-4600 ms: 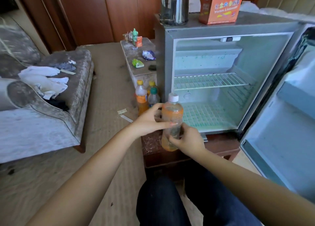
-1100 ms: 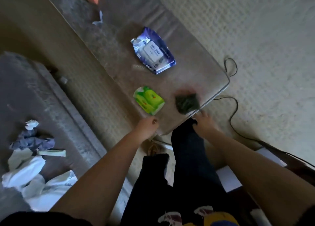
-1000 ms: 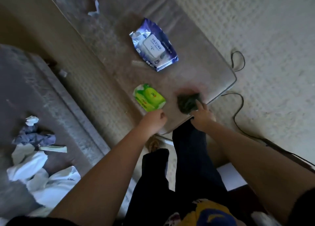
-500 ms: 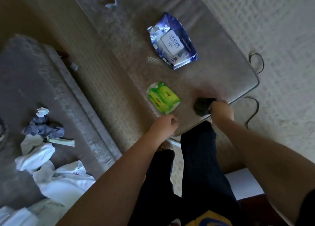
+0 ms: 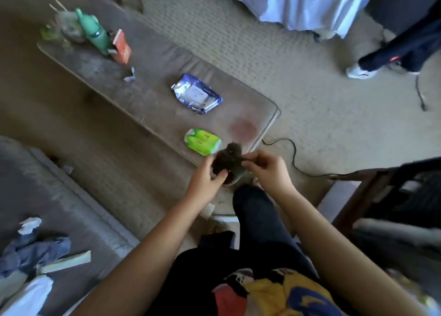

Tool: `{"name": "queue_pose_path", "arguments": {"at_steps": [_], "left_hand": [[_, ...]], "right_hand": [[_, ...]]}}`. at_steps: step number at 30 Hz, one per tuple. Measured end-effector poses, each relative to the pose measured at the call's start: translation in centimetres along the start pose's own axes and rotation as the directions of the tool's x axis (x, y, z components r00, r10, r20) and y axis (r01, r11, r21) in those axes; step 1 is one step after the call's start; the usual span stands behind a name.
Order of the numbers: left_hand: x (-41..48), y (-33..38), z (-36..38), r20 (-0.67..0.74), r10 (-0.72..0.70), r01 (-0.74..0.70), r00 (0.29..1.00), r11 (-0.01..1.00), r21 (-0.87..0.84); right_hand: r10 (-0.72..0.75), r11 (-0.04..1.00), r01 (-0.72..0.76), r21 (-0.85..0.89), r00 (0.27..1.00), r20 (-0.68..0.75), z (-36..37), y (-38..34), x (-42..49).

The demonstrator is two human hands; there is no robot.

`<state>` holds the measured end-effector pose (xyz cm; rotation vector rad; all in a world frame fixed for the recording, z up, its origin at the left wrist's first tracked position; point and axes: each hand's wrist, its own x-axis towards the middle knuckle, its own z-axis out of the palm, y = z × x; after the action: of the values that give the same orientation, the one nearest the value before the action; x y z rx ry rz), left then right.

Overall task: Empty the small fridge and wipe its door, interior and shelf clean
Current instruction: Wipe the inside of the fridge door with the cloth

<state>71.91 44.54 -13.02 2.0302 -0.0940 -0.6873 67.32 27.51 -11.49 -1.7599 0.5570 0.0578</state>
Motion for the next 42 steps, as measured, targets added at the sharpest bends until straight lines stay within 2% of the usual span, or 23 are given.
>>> {"name": "queue_pose_path", "arguments": {"at_steps": [2,6,10,12,15,20,24,28,32,34,37,42], "left_hand": [[-2.0,1.1,0.8,0.015,0.103,-0.104,0.995,0.989,0.104],[-5.0,5.3,3.5,0.2,0.276,-0.315,0.94,0.927,0.202],[-9.3,9.6,7.1,0.261,0.438,-0.494,0.86,0.842,0.216],[-12.5,11.7,9.7,0.303,0.511,-0.583,0.804,0.779,0.231],[-18.5,14.5,15.1,0.391,0.62,-0.716,0.68,0.676,0.175],[-31.0,17.8,27.2,0.5,0.678,-0.785,0.538,0.619,0.005],[-38.7,19.0,36.4,0.638,0.623,-0.794,0.454,0.608,-0.029],[-44.7,19.9,43.8,0.636,0.652,-0.82,0.412,0.57,-0.052],[-47.9,21.6,49.7,0.62,0.717,-0.889,0.318,0.453,-0.067],[-48.6,22.3,52.5,0.636,0.71,-0.894,0.304,0.443,-0.067],[-49.3,23.3,56.3,0.666,0.666,-0.863,0.335,0.501,-0.067],[-48.4,25.0,63.6,0.63,0.658,-0.823,0.412,0.566,-0.054]], "right_hand": [[-0.011,0.998,0.016,0.056,0.996,-0.09,-1.6,-0.7,-4.1],[-0.005,0.993,0.039,0.115,0.961,-0.277,-5.8,-0.3,-10.2],[-0.037,0.988,0.104,0.111,0.874,-0.484,-10.2,0.6,-16.6],[-0.038,0.98,0.136,0.142,0.839,-0.543,-12.5,1.6,-21.0],[-0.042,0.966,0.189,0.178,0.792,-0.609,-16.7,4.0,-28.8],[-0.049,0.936,0.272,0.224,0.73,-0.682,-25.6,8.5,-43.0],[-0.01,0.959,0.216,0.185,0.676,-0.737,-32.2,12.5,-52.4],[0.058,0.975,0.141,0.17,0.579,-0.814,-37.3,15.8,-60.0],[0.092,0.99,0.054,0.128,0.434,-0.896,-42.0,18.7,-65.1],[0.089,0.996,-0.006,0.094,0.373,-0.924,-44.2,20.0,-66.5],[0.098,0.995,-0.052,0.086,0.317,-0.943,-47.2,21.4,-67.4],[0.049,0.994,-0.109,0.011,0.355,-0.934,-54.9,23.0,-66.4]]}}
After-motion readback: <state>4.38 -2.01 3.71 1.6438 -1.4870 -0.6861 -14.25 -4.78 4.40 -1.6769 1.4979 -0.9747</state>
